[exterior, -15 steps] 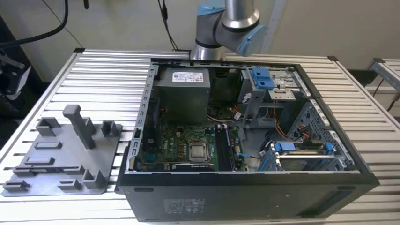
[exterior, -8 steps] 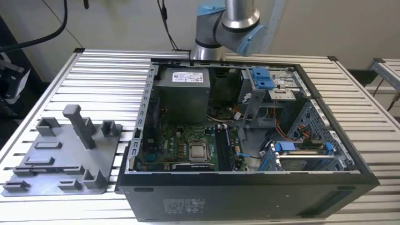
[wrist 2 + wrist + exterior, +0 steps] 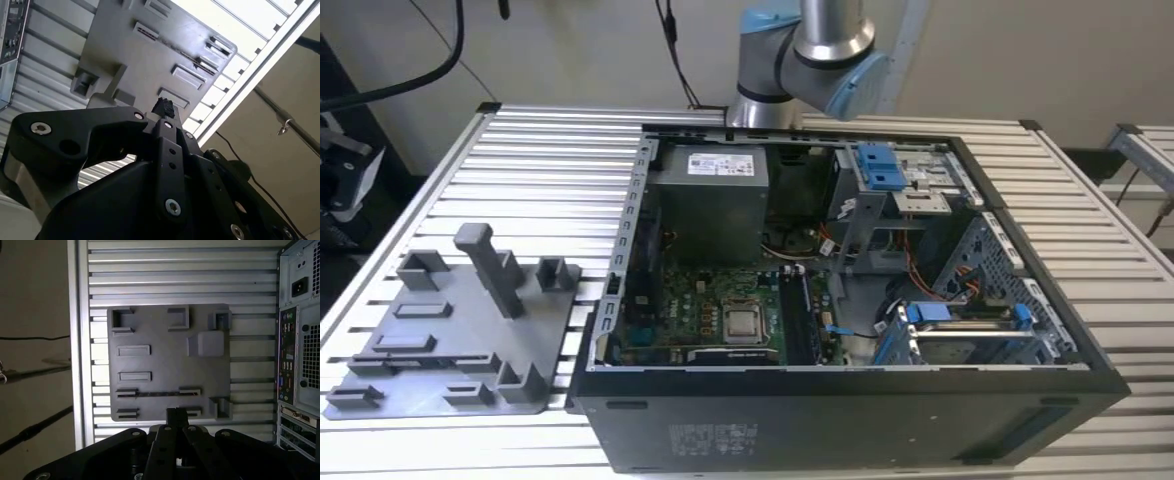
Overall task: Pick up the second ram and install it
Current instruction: 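Pick up the second ram and move it above second insertion slot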
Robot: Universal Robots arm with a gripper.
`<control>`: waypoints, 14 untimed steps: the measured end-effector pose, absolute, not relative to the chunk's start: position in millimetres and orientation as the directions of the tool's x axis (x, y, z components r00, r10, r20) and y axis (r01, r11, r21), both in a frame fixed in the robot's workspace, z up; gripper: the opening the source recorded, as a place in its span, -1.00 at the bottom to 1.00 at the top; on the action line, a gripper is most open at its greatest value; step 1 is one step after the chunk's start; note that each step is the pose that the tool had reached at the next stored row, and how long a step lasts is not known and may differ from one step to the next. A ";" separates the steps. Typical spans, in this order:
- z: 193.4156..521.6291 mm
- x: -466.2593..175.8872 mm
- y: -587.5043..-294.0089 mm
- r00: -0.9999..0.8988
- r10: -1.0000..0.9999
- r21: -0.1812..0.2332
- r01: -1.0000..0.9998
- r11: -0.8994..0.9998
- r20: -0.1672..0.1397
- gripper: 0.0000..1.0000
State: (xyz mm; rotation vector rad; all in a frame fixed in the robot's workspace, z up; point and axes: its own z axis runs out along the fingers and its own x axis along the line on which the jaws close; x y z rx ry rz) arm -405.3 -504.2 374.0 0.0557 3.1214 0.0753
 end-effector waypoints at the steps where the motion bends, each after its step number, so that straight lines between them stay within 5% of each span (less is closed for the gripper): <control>1: 374.0 -405.3 -504.2 -0.999 0.036 0.049 0.035 0.998 -0.018 -0.79; 14: 374.0 -405.3 -504.2 -1.000 -0.015 0.048 -0.015 0.999 -0.018 -0.79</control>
